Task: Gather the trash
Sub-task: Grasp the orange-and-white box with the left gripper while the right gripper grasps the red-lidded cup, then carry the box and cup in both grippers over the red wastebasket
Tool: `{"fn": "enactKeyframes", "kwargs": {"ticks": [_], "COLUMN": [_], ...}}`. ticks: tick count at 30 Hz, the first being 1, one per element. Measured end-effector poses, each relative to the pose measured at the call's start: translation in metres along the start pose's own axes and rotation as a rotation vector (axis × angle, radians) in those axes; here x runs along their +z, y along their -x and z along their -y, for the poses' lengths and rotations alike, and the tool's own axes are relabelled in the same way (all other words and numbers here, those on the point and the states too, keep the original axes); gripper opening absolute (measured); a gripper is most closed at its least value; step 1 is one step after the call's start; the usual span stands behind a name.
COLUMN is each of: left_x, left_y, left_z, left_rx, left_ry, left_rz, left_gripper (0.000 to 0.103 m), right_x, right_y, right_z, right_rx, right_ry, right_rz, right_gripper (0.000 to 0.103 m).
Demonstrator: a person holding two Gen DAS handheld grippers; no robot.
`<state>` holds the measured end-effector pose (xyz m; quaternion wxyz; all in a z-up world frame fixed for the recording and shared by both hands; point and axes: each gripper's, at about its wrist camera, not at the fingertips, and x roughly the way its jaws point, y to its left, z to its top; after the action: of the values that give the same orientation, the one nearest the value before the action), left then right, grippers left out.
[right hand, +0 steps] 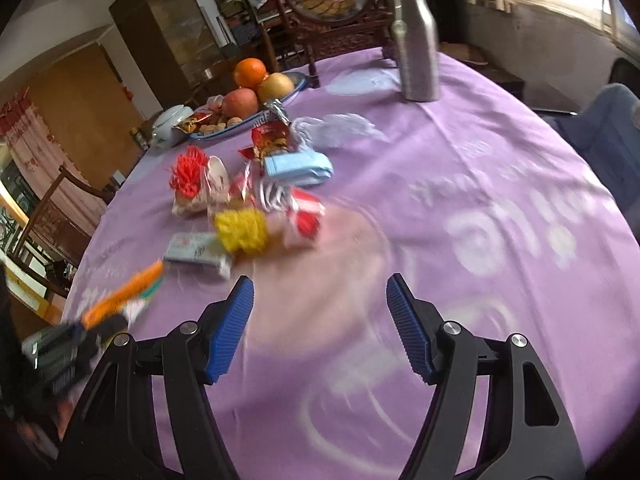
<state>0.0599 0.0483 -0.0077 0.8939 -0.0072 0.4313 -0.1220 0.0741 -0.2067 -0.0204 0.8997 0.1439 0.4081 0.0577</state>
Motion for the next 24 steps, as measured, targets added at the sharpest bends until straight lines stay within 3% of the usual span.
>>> {"fn": "enactKeyframes", "kwargs": {"ticks": [4, 10, 17, 19, 20, 24], "left_x": [-0.002, 0.003, 0.023, 0.026, 0.026, 0.026], "left_y": [-0.003, -0.011, -0.025, -0.025, -0.025, -0.026], "left_z": [-0.007, -0.015, -0.024, -0.025, -0.025, -0.027], "left_rx": [-0.03, -0.015, 0.019, 0.028, 0.03, 0.042], "left_ry": [0.015, 0.032, 0.086, 0.087, 0.088, 0.092], "left_rz": [-0.016, -0.027, -0.034, -0.028, -0.027, -0.031], "left_gripper": [0.019, 0.019, 0.019, 0.019, 0.019, 0.019], "right_x": [0.024, 0.037, 0.046, 0.049, 0.05, 0.049], "right_y": [-0.039, -0.08, -0.094, -0.099, -0.1, -0.094], "right_z": [-0.014, -0.02, -0.023, -0.022, -0.021, -0.014], "right_rx": [0.002, -0.014, -0.011, -0.01, -0.008, 0.003], "right_ry": [-0.013, -0.047, -0.059, -0.068, -0.072, -0.115], "right_rz": [-0.044, -0.113, -0.124, -0.127, -0.131, -0.114], "right_gripper": [0.066, 0.055, 0.053, 0.043, 0.033, 0.032]}}
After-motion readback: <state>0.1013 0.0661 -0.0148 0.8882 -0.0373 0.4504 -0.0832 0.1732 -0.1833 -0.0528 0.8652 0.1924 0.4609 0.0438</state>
